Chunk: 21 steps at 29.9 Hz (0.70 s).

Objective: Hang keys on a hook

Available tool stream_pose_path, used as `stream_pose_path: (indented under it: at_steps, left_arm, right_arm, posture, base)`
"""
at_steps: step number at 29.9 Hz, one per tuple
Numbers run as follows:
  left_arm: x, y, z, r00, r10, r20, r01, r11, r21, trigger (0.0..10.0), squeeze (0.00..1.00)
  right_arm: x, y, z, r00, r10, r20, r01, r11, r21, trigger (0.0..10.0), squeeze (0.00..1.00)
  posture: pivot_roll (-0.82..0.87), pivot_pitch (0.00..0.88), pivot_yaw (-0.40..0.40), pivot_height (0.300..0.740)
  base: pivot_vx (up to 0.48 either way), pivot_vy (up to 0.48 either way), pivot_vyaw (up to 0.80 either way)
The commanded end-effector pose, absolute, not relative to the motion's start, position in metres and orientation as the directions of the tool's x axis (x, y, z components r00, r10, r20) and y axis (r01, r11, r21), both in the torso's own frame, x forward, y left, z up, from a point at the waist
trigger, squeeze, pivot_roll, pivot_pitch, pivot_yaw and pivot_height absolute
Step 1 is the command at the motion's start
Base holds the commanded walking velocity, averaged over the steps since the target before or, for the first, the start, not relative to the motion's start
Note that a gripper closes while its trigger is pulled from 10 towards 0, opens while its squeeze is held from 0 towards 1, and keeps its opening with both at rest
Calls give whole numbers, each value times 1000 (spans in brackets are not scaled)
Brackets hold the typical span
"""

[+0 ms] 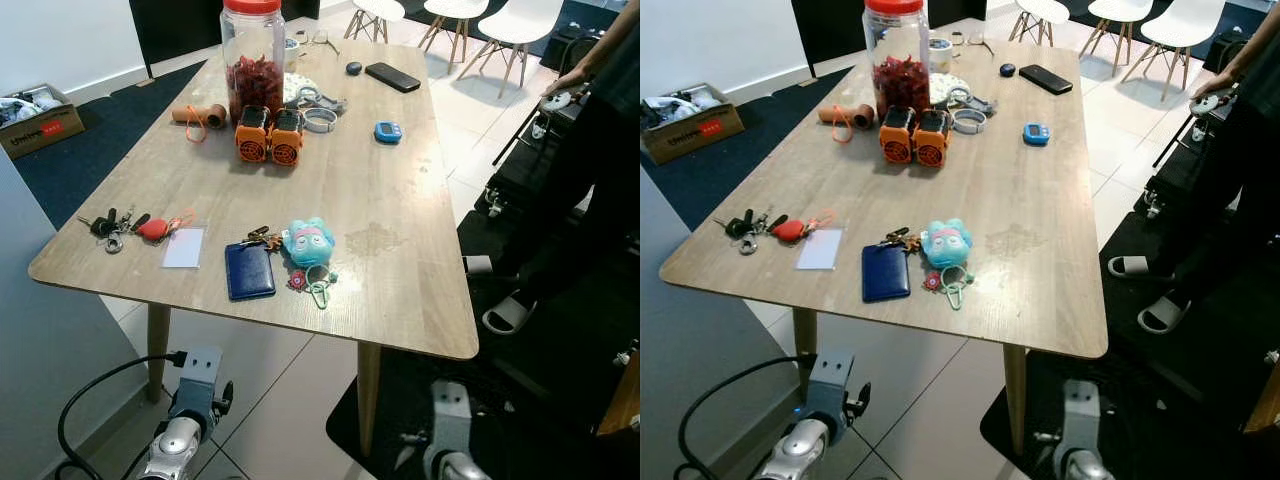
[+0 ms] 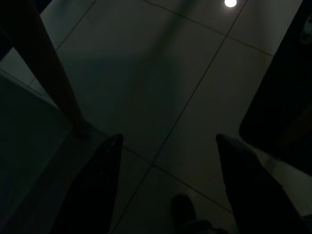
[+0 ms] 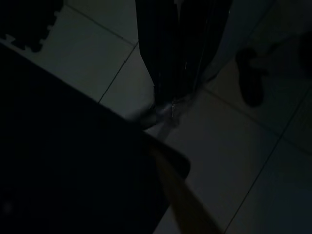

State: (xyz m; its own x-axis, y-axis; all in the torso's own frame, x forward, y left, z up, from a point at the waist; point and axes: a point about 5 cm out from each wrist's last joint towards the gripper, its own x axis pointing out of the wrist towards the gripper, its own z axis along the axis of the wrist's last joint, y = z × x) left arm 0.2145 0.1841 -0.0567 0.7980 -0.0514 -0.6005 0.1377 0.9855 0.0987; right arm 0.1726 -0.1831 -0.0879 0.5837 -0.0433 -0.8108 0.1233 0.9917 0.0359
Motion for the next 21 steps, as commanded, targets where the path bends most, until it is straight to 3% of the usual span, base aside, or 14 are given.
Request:
stream_pose_path:
  at_steps: [1,21]
  left_arm:
    - [207,181,-62,777,-62,-627,142,987,78,10000,0]
    - [212,181,-59,794,-55,-605,117,991,63,10000,0]
  right_arm:
    - [169,-184,-90,577,-52,-815,115,993,18,10000,0]
    - [179,-176,-86,606,-47,-794,100,995,17,10000,0]
  posture:
    - [87,44,-61,740]
    - [93,22,-73,740]
  base:
    - [0,0,0]
    - [-254,0,0]
